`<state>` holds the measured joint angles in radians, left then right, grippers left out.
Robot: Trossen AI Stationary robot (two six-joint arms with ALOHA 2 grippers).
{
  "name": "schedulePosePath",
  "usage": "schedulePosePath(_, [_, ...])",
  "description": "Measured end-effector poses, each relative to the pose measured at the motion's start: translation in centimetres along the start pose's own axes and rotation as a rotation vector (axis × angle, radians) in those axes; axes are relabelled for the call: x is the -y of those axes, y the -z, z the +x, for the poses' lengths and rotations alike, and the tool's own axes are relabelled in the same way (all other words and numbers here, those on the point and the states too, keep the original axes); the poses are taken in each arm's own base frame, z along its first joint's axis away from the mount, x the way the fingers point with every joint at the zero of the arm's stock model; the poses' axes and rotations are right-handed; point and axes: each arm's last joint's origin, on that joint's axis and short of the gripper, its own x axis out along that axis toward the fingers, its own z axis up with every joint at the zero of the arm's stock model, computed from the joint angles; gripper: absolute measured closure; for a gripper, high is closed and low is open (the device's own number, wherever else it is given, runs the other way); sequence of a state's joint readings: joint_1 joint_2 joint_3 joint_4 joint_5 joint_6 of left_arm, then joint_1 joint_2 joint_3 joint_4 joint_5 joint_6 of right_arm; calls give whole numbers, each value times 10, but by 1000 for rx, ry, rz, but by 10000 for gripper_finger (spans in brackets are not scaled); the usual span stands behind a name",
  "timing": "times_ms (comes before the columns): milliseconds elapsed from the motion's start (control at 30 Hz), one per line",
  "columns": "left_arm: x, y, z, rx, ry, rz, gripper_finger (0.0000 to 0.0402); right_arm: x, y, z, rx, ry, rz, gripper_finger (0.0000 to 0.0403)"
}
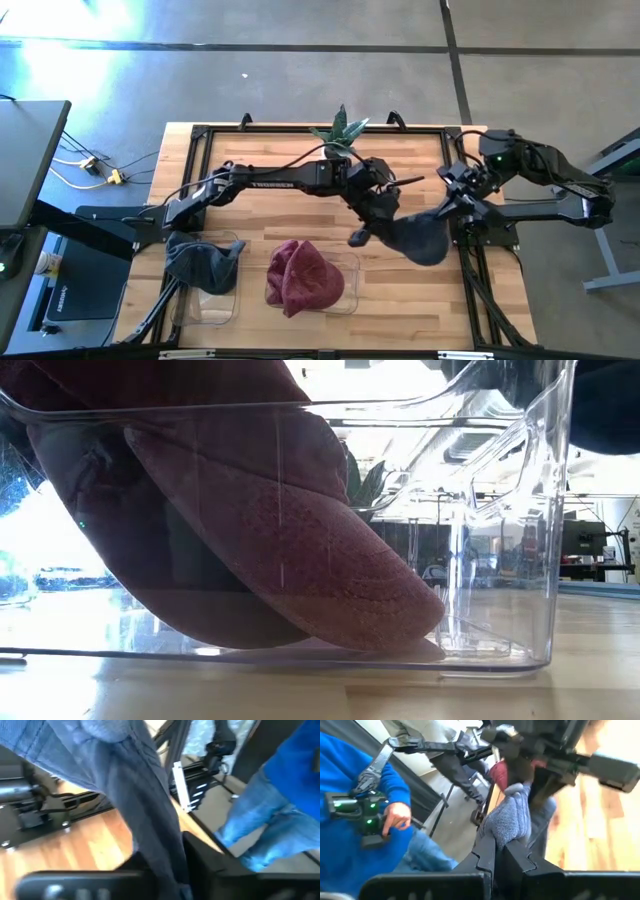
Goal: Pick & Place hat
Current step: Put the blue cap into the left transparent bin
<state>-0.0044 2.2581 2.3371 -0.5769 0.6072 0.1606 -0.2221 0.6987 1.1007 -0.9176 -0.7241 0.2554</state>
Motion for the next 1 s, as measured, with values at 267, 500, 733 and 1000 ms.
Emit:
schedulePosePath(267, [0, -4, -9, 19, 91, -45, 378, 3, 5, 3, -51, -57, 106, 391])
schedulePosePath(500, [13, -23, -24, 92, 195, -35, 395, 10, -1, 12, 6, -48, 121, 295])
schedulePosePath(733, [14, -26, -28, 103, 190, -52, 398, 7, -22, 10, 127, -54, 25, 153])
schedulePosePath(1000, [13, -26, -28, 94, 170, -104, 400, 26, -31, 48, -23, -133, -33, 106])
